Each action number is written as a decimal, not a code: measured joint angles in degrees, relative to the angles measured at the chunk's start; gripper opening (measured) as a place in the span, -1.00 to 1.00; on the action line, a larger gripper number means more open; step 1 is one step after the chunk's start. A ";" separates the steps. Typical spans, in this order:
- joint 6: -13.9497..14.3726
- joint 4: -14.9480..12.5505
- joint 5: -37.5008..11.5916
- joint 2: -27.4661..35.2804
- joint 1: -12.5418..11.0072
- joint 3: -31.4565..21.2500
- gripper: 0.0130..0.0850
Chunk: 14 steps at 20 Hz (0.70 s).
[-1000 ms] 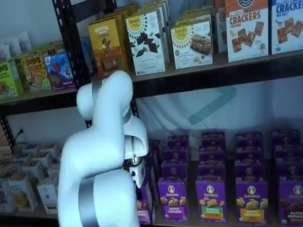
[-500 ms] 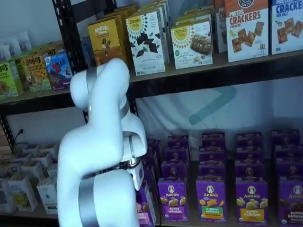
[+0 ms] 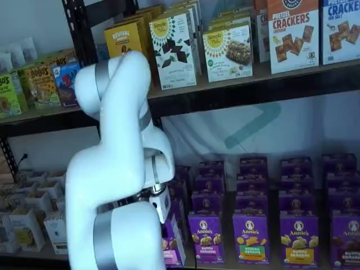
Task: Pick up the purple box with a pink patch in the middle, on the bottom shelf, the first box from the left
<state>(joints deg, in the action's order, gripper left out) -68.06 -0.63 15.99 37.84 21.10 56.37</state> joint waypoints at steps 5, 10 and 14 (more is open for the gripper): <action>0.56 -0.71 0.66 -4.42 -0.11 -3.97 -0.33; 0.44 -0.33 1.39 -8.09 0.11 -6.97 -0.33; 2.64 -2.67 1.46 -10.68 0.12 -9.24 -0.33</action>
<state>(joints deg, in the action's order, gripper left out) -65.42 -3.29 17.45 27.16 21.22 47.14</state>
